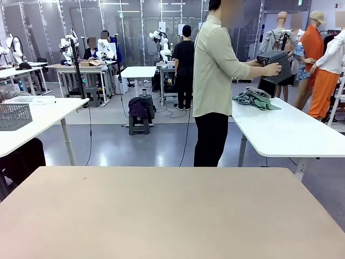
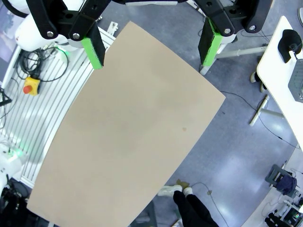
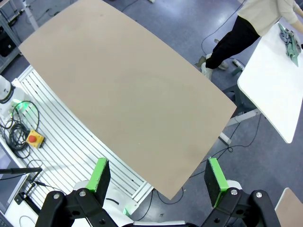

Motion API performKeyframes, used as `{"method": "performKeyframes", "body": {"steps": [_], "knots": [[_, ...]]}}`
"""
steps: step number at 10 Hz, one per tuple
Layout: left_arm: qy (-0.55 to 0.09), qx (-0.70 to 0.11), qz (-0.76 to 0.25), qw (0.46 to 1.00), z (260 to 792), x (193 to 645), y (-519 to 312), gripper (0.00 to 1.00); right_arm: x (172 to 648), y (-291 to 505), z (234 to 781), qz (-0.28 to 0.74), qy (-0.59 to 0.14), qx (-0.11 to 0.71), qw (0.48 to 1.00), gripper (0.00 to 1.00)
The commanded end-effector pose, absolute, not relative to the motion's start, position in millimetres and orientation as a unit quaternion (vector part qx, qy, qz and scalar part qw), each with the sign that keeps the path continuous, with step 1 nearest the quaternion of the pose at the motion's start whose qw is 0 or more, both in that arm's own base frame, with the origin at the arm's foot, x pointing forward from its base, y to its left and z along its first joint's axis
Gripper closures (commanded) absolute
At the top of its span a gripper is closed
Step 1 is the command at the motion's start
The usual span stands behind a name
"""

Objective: Fold the towels and place them in the basket.
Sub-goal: When a person lays out a Towel with hook on the table, fold it in half twice.

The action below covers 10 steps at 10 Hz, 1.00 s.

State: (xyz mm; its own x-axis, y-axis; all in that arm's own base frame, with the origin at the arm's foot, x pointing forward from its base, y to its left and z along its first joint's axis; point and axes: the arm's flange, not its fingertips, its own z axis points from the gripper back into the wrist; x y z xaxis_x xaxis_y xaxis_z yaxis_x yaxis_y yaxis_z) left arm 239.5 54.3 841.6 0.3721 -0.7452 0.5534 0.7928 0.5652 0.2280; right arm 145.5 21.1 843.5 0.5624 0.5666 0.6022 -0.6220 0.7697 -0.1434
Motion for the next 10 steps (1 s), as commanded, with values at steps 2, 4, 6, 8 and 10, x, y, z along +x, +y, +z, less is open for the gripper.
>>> {"method": "performKeyframes", "body": {"steps": [2, 4, 6, 8, 10], "knots": [[-0.315, -0.04, -0.471, 0.823, 842.5, 237.7, 53.0, 0.0, 144.9, 21.6, 844.5, 0.34, -0.328, 0.045, 0.88, 0.0], [-0.315, -0.04, -0.471, 0.823, 842.5, 237.7, 53.0, 0.0, 144.9, 21.6, 844.5, 0.34, -0.328, 0.045, 0.88, 0.0], [-0.315, -0.04, -0.471, 0.823, 842.5, 237.7, 53.0, 0.0, 144.9, 21.6, 844.5, 0.34, -0.328, 0.045, 0.88, 0.0], [-0.315, -0.04, -0.471, 0.823, 842.5, 237.7, 53.0, 0.0, 144.9, 21.6, 844.5, 0.34, -0.328, 0.045, 0.88, 0.0], [-0.315, -0.04, -0.471, 0.823, 842.5, 237.7, 53.0, 0.0, 144.9, 21.6, 844.5, 0.34, -0.328, 0.045, 0.88, 0.0]]}}
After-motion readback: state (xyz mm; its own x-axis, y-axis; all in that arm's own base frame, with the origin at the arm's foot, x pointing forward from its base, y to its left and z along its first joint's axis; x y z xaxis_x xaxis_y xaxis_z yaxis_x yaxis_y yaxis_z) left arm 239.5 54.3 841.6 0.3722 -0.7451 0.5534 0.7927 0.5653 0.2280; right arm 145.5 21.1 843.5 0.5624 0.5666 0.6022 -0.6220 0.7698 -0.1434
